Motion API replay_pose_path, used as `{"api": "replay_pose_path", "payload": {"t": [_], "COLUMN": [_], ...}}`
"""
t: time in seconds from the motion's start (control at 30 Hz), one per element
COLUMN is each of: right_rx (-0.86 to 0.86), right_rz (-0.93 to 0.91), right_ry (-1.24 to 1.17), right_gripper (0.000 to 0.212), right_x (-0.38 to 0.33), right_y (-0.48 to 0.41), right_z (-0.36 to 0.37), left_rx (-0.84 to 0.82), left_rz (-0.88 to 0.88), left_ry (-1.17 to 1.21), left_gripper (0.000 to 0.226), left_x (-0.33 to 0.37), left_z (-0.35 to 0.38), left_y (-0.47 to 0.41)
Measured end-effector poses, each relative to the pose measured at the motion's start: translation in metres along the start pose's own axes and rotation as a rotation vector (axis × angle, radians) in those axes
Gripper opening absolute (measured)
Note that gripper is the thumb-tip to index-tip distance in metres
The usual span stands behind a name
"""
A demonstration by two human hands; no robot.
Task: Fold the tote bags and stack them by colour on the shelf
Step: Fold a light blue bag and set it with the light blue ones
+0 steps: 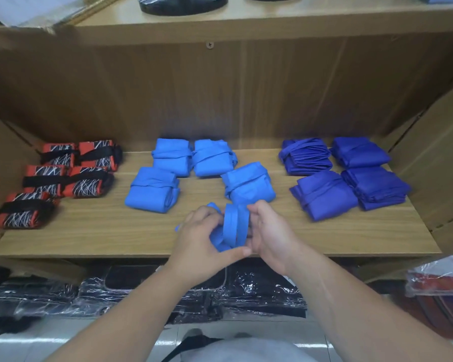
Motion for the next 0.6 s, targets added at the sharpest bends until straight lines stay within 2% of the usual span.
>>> {"api": "replay_pose_path", "payload": {"t": [0.17, 0.3, 0.4, 0.47, 0.6], "right_rx": [-0.079, -0.097, -0.15, -0.132, 0.078], "right_rz": [0.03, -0.024, -0.006, -0.035, -0.141], "right_ry": [0.158, 0.273, 0.249, 0.221, 0.296], "right_gripper": [0.063, 0.071, 0.07, 0.06, 0.032], "right_x": [-0.002, -0.017, -0.026, -0.03, -0.028], "right_y": [0.004, 0.008, 0.014, 0.016, 0.016], "right_z": [0.004, -0.004, -0.013, -0.021, -0.041], "left_rx": [0.048, 0.006, -0.069, -0.094, -0.124], "left_rz": [-0.041, -0.022, -0.025, -0.018, -0.069], "left_ry": [-0.187, -0.319, -0.38, -0.354, -0.041], "left_gripper": [0.069, 0.054, 0.056, 0.054, 0.03], "left_x": [0.005, 0.011, 0.011, 0.009, -0.003], "left_z": [0.007, 0.009, 0.01, 0.009, 0.002], "left_y": [-0.006, -0.009, -0.01, -0.011, -0.014]}}
Point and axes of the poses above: each hand's wrist, its own y-axis away from the middle knuckle, its own z-axis out of the palm, x = y × z, the point moved 4 cm from there along -y, towards the middle knuckle, and after that the axes turned 5 degrees about -z, right-handed, at the moved point
